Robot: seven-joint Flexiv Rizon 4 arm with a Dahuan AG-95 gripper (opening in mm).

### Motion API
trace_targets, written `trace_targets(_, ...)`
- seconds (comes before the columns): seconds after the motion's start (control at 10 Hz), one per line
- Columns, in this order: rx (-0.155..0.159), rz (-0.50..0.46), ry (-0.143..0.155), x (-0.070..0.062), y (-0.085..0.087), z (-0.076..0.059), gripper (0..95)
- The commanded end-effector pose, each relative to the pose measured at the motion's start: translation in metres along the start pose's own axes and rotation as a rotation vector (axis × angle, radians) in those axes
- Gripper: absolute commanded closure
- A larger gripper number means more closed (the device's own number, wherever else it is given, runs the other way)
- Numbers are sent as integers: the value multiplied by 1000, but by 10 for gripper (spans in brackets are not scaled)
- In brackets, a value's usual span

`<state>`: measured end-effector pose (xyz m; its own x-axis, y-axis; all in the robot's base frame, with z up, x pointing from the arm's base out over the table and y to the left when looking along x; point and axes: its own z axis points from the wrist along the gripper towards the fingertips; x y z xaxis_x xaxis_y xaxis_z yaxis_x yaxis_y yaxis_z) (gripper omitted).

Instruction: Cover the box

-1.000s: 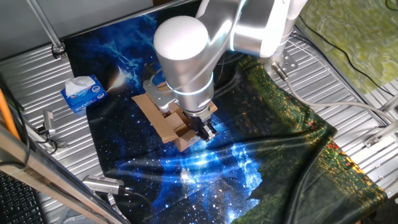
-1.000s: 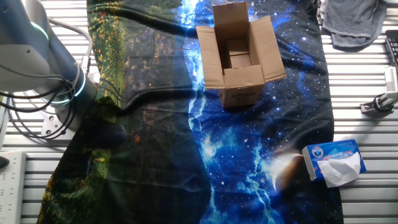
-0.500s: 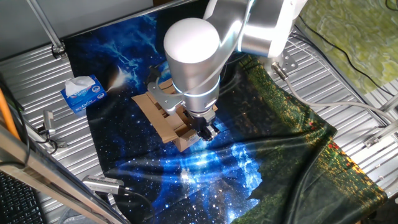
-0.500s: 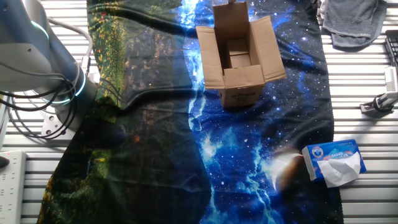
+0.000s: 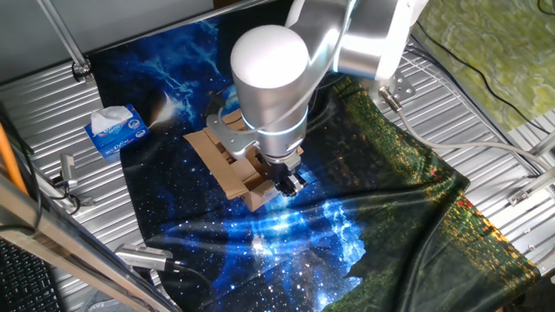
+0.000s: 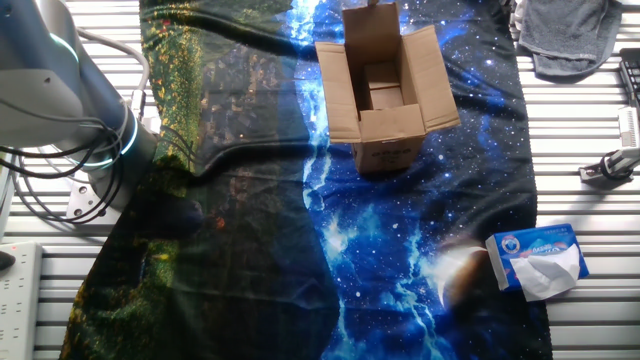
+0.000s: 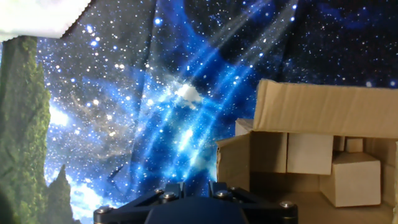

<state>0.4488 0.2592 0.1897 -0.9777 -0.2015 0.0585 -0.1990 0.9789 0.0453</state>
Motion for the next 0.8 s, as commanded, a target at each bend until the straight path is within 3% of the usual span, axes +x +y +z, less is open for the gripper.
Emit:
trace_targets(0.1,1,-2,-6,0,0,0,760)
trace_targets(0.2,2,-3,-6,0,-1,0,760)
trace_targets(0.3,4,-7,-8,1,-2,0,570)
trace_targets(0.8,70,-22,2,2,-7,2,570)
